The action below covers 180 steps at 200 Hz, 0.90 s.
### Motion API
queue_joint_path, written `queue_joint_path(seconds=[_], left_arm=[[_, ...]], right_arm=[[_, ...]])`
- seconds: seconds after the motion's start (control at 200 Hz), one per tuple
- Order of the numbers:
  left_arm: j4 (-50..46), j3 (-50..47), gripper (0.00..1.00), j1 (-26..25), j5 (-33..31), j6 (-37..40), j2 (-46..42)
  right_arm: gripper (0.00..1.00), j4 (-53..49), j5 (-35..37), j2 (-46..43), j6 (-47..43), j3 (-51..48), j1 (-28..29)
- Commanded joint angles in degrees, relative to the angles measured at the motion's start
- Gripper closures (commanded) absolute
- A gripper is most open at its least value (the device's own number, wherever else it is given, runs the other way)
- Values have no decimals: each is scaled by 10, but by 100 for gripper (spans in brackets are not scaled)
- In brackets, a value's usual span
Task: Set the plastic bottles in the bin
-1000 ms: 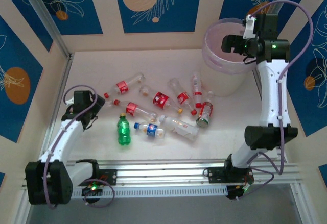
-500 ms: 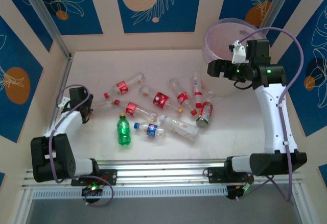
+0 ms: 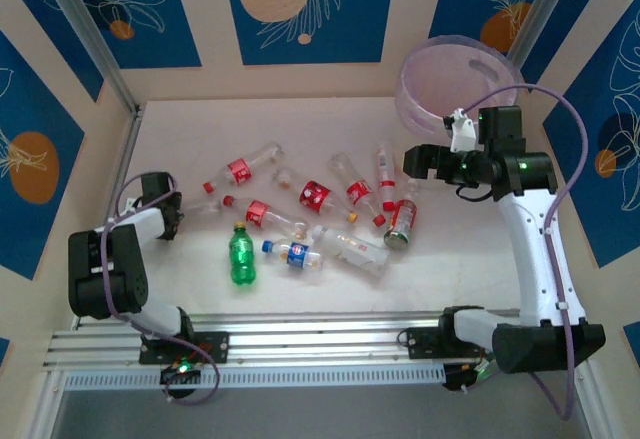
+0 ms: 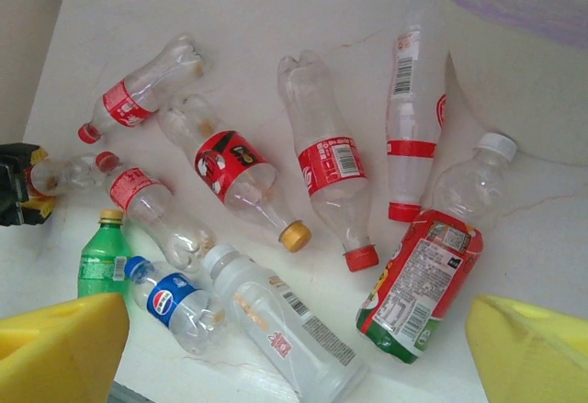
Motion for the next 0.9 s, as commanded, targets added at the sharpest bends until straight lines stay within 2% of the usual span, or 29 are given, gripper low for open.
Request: queue_joint_path(seconds=[0.0, 0.19, 0.425, 0.525, 0.63, 0.76, 0.895], left_arm=[[48, -22, 30, 6, 14, -28, 14], [39, -29, 37, 10, 15, -14, -14], [-24, -4, 40, 10, 13, 58, -128], [-28, -2, 43, 1, 46, 79, -177], [-48, 11, 43, -13, 98, 100, -221], [-51, 31, 46, -64, 167, 134, -266], [1, 40, 48, -131, 246, 134, -282]], right_arm=[[5, -1, -20, -15, -5, -13, 2], [6, -3, -19, -23, -2, -18, 6], [6, 21, -9, -34, 13, 4, 41], [7, 70, -16, -40, 40, -3, 89], [7, 117, -1, -27, 65, -2, 164], [7, 150, 23, 20, 83, 18, 258], [8, 163, 55, 74, 81, 35, 336]])
